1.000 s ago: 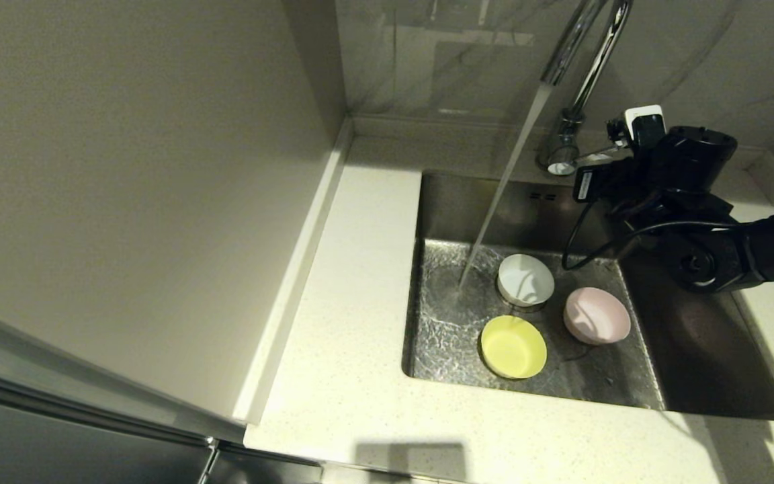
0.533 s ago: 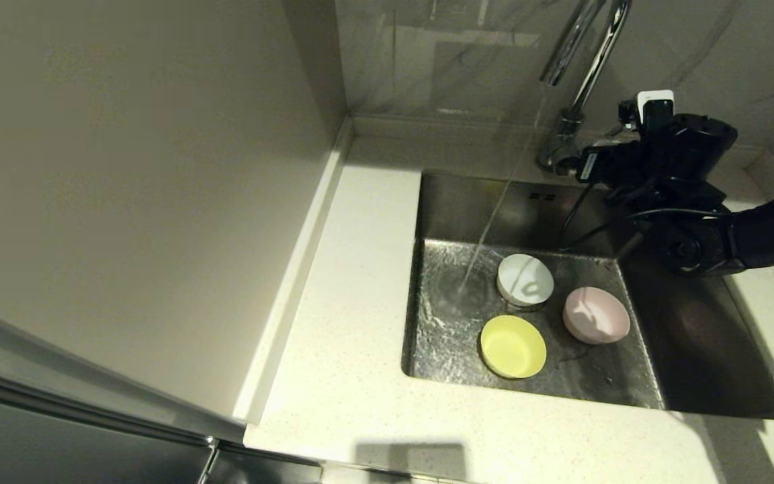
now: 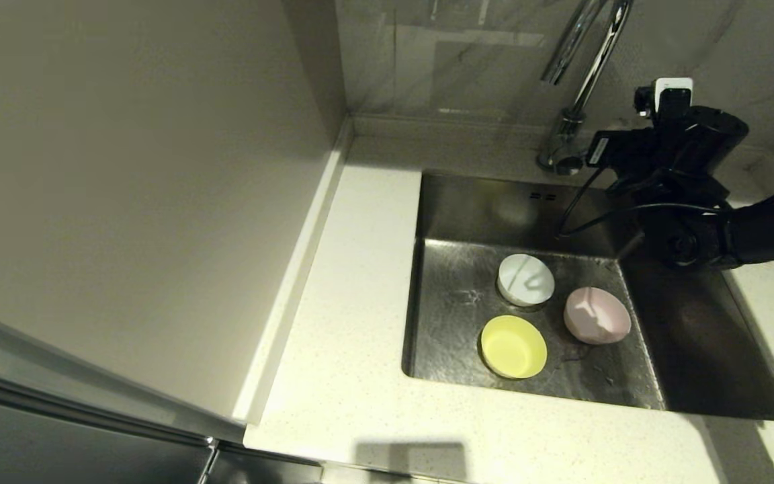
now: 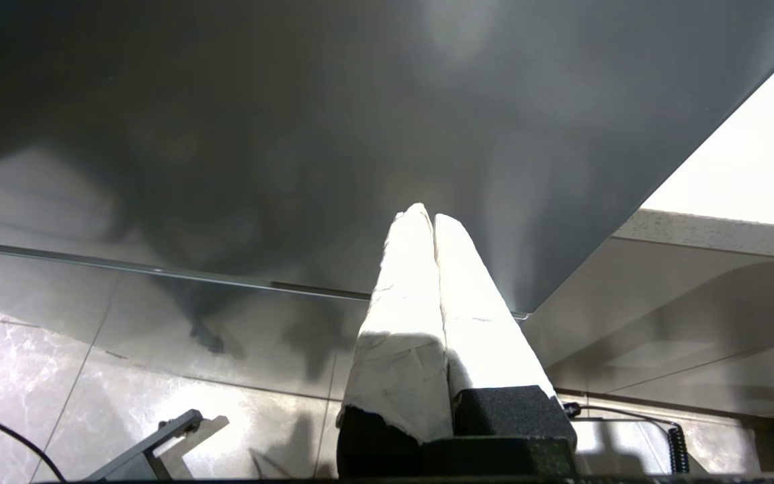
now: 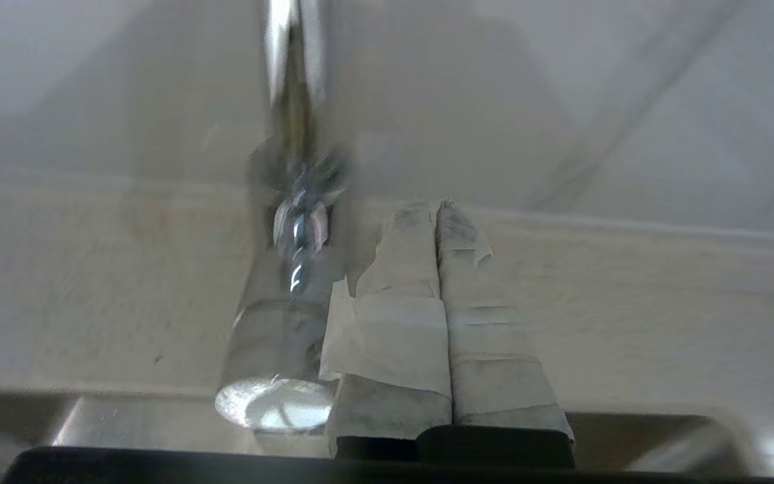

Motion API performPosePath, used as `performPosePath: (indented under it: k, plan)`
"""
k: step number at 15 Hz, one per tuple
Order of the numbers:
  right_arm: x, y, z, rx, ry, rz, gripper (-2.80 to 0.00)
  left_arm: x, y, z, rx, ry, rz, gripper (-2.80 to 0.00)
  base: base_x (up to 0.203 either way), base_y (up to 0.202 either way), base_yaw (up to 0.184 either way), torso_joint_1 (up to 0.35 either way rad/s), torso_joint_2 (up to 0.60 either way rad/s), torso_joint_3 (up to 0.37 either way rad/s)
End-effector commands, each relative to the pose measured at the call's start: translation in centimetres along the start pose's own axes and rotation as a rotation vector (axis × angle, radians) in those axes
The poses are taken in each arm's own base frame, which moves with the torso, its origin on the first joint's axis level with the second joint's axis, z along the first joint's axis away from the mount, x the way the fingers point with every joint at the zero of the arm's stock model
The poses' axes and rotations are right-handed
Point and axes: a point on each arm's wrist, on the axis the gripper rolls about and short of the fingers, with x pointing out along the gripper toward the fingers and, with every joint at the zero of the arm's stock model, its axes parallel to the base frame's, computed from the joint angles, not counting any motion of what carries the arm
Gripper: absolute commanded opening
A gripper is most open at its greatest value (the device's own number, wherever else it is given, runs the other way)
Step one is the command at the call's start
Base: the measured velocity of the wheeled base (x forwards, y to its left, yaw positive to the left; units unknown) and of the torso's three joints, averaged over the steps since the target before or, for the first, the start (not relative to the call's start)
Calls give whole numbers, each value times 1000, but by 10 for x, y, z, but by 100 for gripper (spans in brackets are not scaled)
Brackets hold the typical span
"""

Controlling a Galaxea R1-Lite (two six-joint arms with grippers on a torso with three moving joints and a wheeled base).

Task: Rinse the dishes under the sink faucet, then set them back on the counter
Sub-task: Turn off the faucet, then put a bowl back to the table from the sink

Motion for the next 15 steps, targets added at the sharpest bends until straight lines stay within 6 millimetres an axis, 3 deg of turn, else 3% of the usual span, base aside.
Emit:
performPosePath:
  k: [1, 3, 5, 11, 13, 15]
  plan:
    - [-10, -6, 42, 29, -55, 14, -280, 0, 0, 0, -1, -2, 1, -280, 0, 0, 0, 0, 0, 0]
    - [-22, -15, 79, 91, -50, 76, -280, 0, 0, 0, -1, -2, 1, -280, 0, 0, 0, 0, 0, 0]
    - [-32, -39, 93, 176, 122, 113, -280, 0, 0, 0, -1, -2, 1, -280, 0, 0, 0, 0, 0, 0]
    - [-84, -90, 77, 93, 1078, 37, -280, 0, 0, 0, -1, -2, 1, -280, 0, 0, 0, 0, 0, 0]
    - [-95, -94, 69, 25, 1187, 73, -280, 0, 0, 0, -1, -2, 1, -280, 0, 0, 0, 0, 0, 0]
    - [-104, -79, 54, -48, 1246, 161, -280, 0, 0, 0, -1, -2, 1, -280, 0, 0, 0, 0, 0, 0]
